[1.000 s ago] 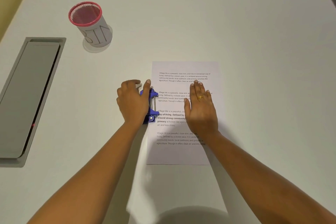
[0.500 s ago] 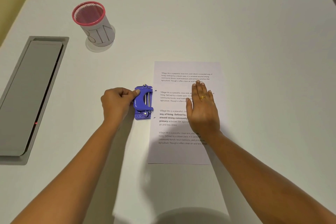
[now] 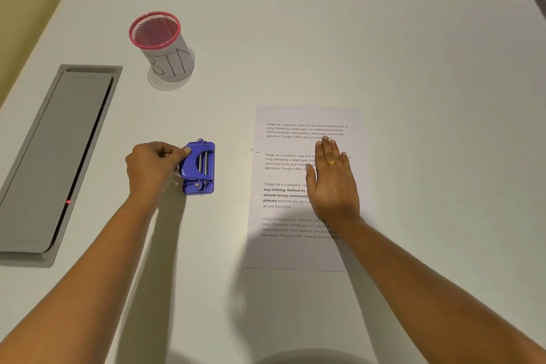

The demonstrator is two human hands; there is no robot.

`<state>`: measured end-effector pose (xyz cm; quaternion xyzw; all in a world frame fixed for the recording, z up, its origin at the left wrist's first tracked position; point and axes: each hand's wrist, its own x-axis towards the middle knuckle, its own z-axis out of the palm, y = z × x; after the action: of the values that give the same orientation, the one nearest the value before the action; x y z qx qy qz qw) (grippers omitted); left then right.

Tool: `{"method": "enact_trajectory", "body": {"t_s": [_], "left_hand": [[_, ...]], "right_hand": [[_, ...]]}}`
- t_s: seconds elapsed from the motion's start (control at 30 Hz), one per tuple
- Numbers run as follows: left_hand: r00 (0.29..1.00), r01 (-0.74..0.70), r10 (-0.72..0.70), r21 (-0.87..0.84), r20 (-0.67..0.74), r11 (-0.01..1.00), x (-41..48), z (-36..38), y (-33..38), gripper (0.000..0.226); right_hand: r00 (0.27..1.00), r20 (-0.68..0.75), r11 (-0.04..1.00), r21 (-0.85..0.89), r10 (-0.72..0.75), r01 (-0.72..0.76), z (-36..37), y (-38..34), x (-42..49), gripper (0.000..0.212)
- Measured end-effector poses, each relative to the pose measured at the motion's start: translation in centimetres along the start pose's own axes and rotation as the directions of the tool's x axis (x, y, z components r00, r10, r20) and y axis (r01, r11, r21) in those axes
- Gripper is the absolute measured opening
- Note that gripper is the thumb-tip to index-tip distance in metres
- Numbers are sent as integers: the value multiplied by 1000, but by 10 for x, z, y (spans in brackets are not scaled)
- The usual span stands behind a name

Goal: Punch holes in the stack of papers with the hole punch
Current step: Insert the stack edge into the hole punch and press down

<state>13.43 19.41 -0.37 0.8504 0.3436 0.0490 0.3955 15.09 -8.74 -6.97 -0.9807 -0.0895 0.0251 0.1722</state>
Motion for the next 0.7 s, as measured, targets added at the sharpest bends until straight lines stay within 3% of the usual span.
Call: {"method": "enact_trajectory", "body": {"t_s": [0.13, 0.3, 0.53, 0.7], "left_hand": [[982, -142, 147, 51, -117, 989, -24, 9, 14, 24], [954, -299, 299, 19, 5, 954, -65, 41, 31, 24], [975, -139, 142, -33, 169, 990, -88, 67, 34, 45], [974, 52, -30, -91, 223, 995, -95, 72, 36, 56]], "right_hand": [[1000, 28, 1000, -5, 5, -5, -2, 0, 0, 53], [997, 74, 1000, -9, -10, 10, -7, 0, 0, 53], [996, 84, 995, 97, 16, -24, -29, -3, -1, 57], [969, -2, 949, 205, 246, -240, -47, 9, -23, 58]]}}
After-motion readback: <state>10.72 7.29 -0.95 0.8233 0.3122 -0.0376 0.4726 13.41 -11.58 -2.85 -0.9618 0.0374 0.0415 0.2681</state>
